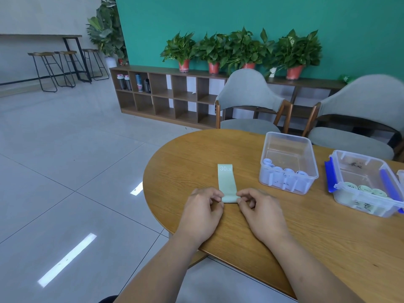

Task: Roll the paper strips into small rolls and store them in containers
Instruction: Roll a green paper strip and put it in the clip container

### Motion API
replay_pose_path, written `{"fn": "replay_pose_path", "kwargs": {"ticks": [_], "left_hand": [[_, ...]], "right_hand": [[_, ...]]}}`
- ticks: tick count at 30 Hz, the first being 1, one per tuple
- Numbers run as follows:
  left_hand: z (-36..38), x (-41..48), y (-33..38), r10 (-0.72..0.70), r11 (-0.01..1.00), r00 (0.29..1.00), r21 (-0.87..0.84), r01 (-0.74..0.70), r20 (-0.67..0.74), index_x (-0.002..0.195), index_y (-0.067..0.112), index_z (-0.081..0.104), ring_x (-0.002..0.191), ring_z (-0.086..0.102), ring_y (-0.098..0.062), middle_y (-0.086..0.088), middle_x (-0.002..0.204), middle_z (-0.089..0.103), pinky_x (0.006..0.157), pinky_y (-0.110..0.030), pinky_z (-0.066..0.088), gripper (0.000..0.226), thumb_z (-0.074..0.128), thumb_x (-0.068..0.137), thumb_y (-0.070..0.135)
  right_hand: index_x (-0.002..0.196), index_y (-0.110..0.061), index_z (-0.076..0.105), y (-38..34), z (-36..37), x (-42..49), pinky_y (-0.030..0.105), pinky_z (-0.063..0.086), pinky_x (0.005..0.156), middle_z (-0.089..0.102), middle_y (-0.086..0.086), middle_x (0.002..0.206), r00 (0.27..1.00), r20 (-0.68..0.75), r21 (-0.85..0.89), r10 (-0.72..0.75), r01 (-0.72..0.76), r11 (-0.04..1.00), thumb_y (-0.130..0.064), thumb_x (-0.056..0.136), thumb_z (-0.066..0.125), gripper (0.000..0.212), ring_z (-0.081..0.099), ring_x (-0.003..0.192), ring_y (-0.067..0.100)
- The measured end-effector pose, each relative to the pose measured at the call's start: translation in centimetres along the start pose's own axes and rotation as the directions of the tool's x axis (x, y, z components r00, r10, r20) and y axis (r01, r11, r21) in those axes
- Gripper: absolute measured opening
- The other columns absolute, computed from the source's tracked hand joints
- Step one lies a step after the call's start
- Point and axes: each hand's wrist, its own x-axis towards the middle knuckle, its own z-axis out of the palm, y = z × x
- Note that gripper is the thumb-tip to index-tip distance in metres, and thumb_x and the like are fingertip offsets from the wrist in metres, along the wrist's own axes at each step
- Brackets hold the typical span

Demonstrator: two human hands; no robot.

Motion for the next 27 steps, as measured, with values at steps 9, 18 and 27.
{"fn": "replay_pose_path", "kwargs": {"ticks": [9, 18, 27], "left_hand": [[0.15, 0.07, -0.16, 0.025, 0.999, 1.0, 0.033, -0.025, 0.001, 0.118, 0.033, 0.071, 0.103, 0.051, 0.002, 0.024, 0.101, 0.067, 0.081, -0.003, 0.036, 0.026, 0.072, 0.094, 0.025], [0.09, 0.04, -0.06, 0.017, 1.0, 1.0, -0.015, -0.018, -0.013, 0.113, 0.034, 0.073, 0.1, 0.051, 0.003, 0.022, 0.094, 0.07, 0.081, -0.002, 0.036, 0.024, 0.072, 0.092, 0.022], [0.14, 0.07, -0.16, 0.017, 1.0, 1.0, 0.01, -0.017, -0.004, 0.12, 0.035, 0.071, 0.102, 0.051, 0.003, 0.024, 0.102, 0.068, 0.082, 0.0, 0.034, 0.029, 0.072, 0.093, 0.024]], "right_hand": [[0.11, -0.036, 0.078, 0.2, 0.12, 0.07, 0.021, 0.052, 0.074, 0.066, -0.021, 0.089, 1.0, 0.013, -0.017, -0.013, 0.014, 1.0, -0.024, 0.09, 0.078, 0.024, 0.061, 0.079, 0.001], [0.101, -0.036, 0.073, 0.08, 0.08, 0.06, 0.029, 0.053, 0.072, 0.068, -0.02, 0.081, 1.0, -0.012, 0.031, 0.007, -0.006, 1.0, -0.023, 0.088, 0.077, 0.019, 0.06, 0.074, 0.007], [0.111, -0.035, 0.076, 0.16, 0.15, 0.06, 0.029, 0.055, 0.076, 0.067, -0.02, 0.088, 1.0, 0.006, -0.002, -0.006, 0.006, 1.0, -0.024, 0.089, 0.079, 0.024, 0.061, 0.079, 0.004]]}}
